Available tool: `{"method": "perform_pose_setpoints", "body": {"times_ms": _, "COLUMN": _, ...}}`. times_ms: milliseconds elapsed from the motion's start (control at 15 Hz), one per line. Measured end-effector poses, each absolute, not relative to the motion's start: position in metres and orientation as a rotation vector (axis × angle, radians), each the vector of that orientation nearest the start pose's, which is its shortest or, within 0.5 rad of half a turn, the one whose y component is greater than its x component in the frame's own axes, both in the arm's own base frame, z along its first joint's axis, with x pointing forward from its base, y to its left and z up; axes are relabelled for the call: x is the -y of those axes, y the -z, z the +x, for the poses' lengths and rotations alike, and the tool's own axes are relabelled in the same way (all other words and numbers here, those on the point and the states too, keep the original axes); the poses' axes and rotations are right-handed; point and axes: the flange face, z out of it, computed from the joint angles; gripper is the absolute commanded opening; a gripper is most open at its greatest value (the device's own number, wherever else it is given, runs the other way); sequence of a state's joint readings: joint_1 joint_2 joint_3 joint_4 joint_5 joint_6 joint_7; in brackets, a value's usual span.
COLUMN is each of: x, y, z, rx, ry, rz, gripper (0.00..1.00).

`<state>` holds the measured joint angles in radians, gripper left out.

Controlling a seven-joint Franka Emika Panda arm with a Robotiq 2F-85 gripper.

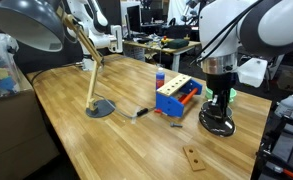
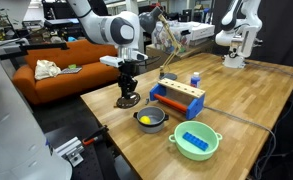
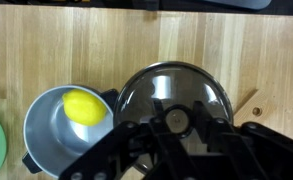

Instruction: Open the pot and move it to the left

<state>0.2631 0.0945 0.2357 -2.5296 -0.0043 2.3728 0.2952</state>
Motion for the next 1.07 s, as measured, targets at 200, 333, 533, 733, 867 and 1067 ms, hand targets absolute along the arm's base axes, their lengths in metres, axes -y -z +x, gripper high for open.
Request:
{"method": "perform_pose_setpoints", "body": {"times_ms": 200, "x": -0.208, "y": -0.202, "z": 0.373, "rx": 0.360, "ry": -0.459, "rz": -3.172, "gripper": 0.08}}
{"method": "perform_pose_setpoints", "body": {"times_ms": 333, "x": -0.209, "y": -0.191, "z": 0.370, "rx": 0.391, "ry": -0.502, "rz": -3.163, "gripper": 0.08}}
{"method": "perform_pose_setpoints", "body": {"times_ms": 533, "x": -0.211, "y": -0.181, "z": 0.366, "rx": 0.433, "ry": -0.539, "rz": -3.152, "gripper": 0.08}}
{"method": "perform_pose_setpoints", "body": {"times_ms": 733, "x": -0.212, "y": -0.179, "z": 0.366, "rx": 0.443, "ry": -0.549, "rz": -3.149, "gripper": 0.08}}
{"method": "perform_pose_setpoints", "body": {"times_ms": 867, "x": -0.213, "y": -0.176, "z": 0.367, "rx": 0.446, "ry": -0.554, "rz": -3.148, "gripper": 0.08}}
{"method": "perform_pose_setpoints", "body": {"times_ms": 1067, "x": -0.215, "y": -0.172, "z": 0.368, "rx": 0.460, "ry": -0.565, "rz": -3.147, "gripper": 0.08}}
